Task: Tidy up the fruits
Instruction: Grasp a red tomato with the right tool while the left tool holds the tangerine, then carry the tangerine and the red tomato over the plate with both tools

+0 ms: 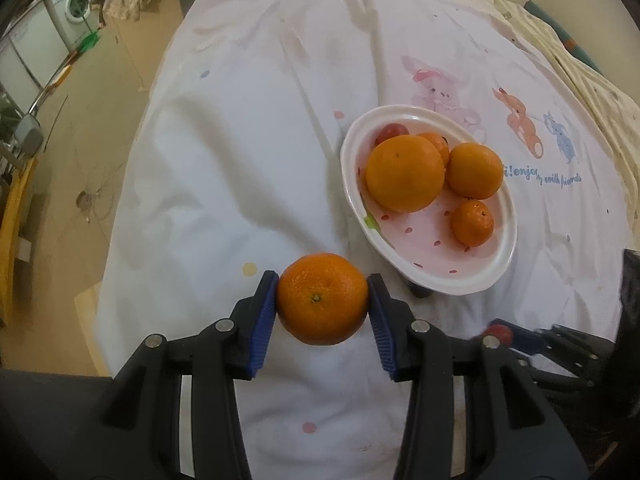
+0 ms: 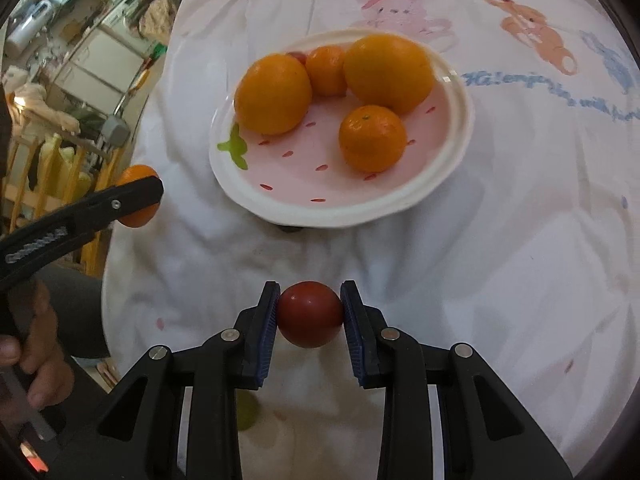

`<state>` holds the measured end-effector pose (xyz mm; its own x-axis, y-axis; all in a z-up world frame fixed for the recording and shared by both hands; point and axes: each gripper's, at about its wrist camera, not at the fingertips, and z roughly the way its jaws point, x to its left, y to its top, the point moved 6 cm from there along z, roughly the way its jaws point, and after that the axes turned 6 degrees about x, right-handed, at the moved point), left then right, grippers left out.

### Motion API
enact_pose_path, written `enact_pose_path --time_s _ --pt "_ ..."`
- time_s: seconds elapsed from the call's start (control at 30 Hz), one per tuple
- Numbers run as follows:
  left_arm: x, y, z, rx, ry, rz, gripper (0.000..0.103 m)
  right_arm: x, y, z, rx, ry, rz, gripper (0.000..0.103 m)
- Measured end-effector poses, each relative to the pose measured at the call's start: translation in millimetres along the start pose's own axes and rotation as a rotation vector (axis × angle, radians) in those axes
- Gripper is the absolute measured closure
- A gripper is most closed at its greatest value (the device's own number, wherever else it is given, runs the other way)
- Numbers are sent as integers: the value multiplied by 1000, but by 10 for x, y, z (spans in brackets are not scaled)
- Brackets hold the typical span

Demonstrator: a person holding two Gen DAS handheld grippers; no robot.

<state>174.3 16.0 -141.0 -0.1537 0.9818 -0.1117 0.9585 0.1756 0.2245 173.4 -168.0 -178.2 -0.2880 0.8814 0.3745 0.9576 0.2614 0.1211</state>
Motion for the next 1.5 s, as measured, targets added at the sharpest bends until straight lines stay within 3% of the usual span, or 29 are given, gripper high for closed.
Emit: enact_pose_path --time_s 0.37,0.57,0.73,1.03,1.2,1.37,1.5 --pt "37 15 -133 -35 -29 -19 63 -84 33 -659 -213 75 88 70" --pt "30 109 -310 -84 -60 -25 63 -23 250 -863 -265 93 68 70" --pt "-26 291 -443 -106 -74 -13 63 -51 462 -897 -267 92 46 70" --pt "-288 766 -545 -123 -69 93 63 -171 879 -955 -276 53 21 70" --pt "-319 1039 -395 -108 -81 92 63 -370 1081 -854 -258 54 51 70" --pt "-361 1231 -166 -92 -124 36 63 -541 1077 -578 -204 59 96 70" --pt "-581 1349 64 -57 -149 79 63 -594 1052 -383 -161 57 109 70"
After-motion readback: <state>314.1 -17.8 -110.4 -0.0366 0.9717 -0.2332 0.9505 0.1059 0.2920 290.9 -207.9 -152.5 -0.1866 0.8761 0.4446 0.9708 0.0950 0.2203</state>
